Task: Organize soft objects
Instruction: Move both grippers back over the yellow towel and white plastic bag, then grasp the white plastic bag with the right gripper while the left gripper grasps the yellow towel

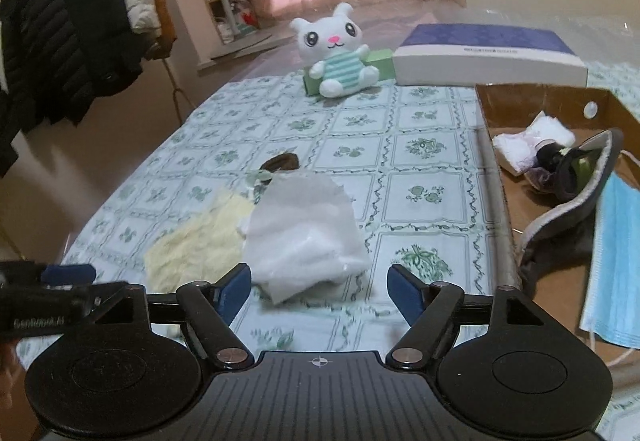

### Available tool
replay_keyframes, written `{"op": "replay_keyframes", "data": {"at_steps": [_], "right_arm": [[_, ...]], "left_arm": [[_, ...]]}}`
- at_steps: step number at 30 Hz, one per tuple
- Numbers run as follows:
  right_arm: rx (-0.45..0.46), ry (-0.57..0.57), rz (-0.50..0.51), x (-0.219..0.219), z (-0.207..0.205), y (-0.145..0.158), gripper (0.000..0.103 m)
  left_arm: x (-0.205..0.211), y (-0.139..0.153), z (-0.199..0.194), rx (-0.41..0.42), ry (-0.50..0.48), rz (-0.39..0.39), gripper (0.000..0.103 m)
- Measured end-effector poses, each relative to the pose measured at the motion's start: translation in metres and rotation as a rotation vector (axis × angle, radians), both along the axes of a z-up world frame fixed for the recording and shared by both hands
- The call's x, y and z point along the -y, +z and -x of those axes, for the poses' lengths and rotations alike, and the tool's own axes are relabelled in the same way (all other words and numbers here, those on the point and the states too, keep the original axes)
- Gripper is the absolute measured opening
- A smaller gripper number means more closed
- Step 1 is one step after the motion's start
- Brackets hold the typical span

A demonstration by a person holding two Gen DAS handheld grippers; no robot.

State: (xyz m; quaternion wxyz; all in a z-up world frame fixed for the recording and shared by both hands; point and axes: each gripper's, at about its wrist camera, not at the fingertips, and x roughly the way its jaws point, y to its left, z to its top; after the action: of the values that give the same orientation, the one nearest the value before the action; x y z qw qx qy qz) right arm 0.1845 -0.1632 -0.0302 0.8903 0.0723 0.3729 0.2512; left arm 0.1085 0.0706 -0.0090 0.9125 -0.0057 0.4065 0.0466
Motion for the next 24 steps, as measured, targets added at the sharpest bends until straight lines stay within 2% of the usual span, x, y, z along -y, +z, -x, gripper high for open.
{"op": "replay_keyframes", "data": {"at_steps": [7,14,16,18,19,21,24], "right_arm": [[-0.029,-0.024,-0.012,-0.014,-0.030,-0.015,0.076],[-0.030,0.002,-0.001,-0.027,-0.036,-0.027,0.075],[-0.003,0.020,0.025,-0.030,-0.034,-0.026,0.063],[0.017,0.042,0.050,-0.033,-0.032,-0.026,0.040],[0.027,0.058,0.058,-0.034,-0.031,-0.025,0.034],[0.044,0.077,0.064,-0.034,-0.029,-0.024,0.013],[0.069,0.099,0.054,-0.033,-0.026,-0.019,0.002]], "left_arm": [[0.002,-0.008,-0.024,-0.001,-0.015,-0.002,0.061],[0.004,-0.018,-0.043,-0.007,-0.041,0.002,0.061],[0.005,-0.021,-0.046,-0.010,-0.045,0.004,0.061],[0.004,-0.023,-0.048,-0.014,-0.048,0.007,0.061],[0.004,-0.023,-0.049,-0.014,-0.048,0.007,0.061],[0.004,-0.024,-0.050,-0.015,-0.049,0.009,0.061],[0.003,-0.026,-0.052,-0.016,-0.048,0.012,0.061]]}}
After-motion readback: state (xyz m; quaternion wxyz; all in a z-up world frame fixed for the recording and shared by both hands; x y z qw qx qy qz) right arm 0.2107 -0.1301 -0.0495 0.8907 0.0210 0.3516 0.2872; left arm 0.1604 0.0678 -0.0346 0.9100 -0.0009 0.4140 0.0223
